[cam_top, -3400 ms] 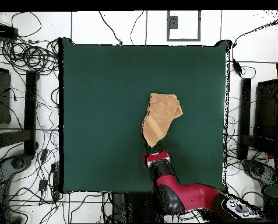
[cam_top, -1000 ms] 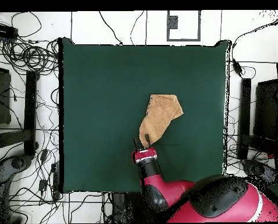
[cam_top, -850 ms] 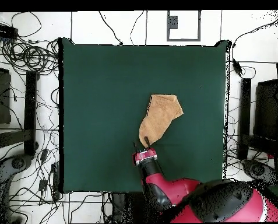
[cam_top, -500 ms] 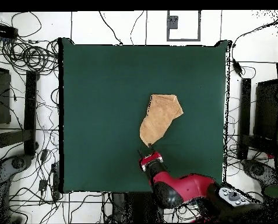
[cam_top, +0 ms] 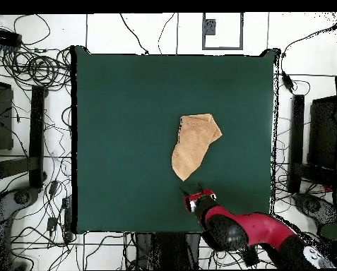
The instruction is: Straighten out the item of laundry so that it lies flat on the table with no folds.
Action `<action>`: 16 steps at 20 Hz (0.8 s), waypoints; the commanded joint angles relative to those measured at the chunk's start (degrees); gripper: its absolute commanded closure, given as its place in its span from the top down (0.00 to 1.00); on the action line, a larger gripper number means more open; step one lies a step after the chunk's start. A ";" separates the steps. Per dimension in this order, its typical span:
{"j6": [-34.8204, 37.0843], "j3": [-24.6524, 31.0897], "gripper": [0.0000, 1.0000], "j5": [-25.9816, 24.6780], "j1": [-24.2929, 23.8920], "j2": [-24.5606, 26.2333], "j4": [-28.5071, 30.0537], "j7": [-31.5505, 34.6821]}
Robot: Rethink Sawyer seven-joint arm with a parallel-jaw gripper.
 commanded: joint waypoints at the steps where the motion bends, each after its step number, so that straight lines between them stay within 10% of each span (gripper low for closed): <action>1: 12.31 15.17 1.00 3.44 -5.67 -4.94 4.72 -7.34; 16: -16.74 5.70 1.00 -17.11 0.75 5.46 -8.19 3.11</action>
